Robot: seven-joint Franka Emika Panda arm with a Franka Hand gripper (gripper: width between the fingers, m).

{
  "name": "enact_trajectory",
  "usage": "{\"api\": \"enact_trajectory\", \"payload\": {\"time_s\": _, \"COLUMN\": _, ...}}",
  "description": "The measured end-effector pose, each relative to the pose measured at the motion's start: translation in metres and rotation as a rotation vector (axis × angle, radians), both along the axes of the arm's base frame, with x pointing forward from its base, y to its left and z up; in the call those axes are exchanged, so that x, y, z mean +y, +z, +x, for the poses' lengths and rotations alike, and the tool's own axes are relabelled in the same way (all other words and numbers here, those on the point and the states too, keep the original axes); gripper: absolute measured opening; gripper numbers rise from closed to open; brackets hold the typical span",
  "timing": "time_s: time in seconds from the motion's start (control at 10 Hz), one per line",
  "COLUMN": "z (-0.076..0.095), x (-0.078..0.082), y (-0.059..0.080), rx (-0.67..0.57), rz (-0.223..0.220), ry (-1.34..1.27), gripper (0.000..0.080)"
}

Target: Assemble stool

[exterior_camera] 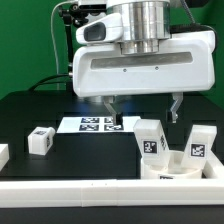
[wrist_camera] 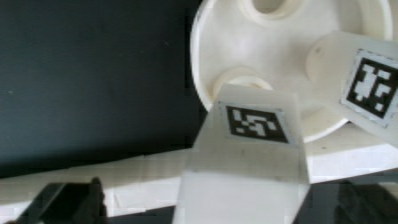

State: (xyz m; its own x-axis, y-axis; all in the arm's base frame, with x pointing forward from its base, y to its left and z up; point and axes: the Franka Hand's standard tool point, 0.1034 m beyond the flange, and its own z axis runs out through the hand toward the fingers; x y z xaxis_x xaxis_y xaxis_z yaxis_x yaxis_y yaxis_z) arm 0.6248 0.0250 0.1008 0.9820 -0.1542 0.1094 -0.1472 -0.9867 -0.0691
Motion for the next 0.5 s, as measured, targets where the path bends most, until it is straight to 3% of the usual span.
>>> {"api": "enact_trajectory", "payload": {"time_s": 0.5, "z": 0.0045, "x": -0.0035, "y": 0.0022, "rx": -0.038, "rz": -0.106, "ry": 0.498, "gripper": 0.0649}}
